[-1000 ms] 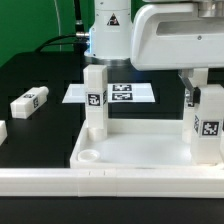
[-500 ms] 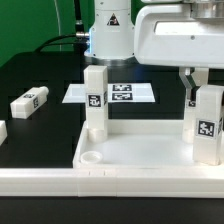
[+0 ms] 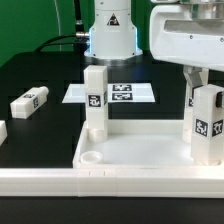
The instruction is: Assemble desk
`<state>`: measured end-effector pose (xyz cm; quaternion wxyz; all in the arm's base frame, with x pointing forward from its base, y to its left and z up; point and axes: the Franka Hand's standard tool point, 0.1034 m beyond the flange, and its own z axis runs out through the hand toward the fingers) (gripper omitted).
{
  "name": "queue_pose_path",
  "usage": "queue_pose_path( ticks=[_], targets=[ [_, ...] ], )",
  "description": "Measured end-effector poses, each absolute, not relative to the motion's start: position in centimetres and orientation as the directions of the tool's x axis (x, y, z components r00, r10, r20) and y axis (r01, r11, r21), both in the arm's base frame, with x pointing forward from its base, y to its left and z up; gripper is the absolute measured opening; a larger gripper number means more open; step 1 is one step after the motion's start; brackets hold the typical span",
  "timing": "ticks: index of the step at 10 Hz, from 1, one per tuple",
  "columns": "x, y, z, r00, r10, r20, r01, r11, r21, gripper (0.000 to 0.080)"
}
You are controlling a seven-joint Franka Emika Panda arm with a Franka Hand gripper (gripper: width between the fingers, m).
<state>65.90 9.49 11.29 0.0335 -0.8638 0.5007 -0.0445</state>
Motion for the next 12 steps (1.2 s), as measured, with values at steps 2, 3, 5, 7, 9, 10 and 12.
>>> queue_pose_path(
  ticks=[2, 3, 5, 7, 9, 10, 12],
  targets=[
    [65.88, 9.54, 11.28, 0.376, -0.926, 0.023, -0.920, -0.376, -0.110, 0.0290],
    [65.91, 9.53, 11.29, 0.374, -0.927, 0.024, -0.921, -0.375, -0.111, 0.0364],
    [65.92, 9.51, 11.30, 0.423, -0.906, 0.030, -0.899, -0.424, -0.110, 0.0501],
    [65.92, 9.51, 11.30, 0.519, -0.854, 0.043, -0.848, -0.520, -0.105, 0.0640],
    [66.01, 9.47, 11.36, 0.713, -0.697, 0.072, -0.691, -0.717, -0.092, 0.0648],
    [66.04, 9.56, 11.44, 0.792, -0.605, 0.088, -0.600, -0.796, -0.078, 0.0648],
    [66.13, 9.46, 11.67, 0.895, -0.433, 0.104, -0.429, -0.901, -0.061, 0.0648]
  ],
)
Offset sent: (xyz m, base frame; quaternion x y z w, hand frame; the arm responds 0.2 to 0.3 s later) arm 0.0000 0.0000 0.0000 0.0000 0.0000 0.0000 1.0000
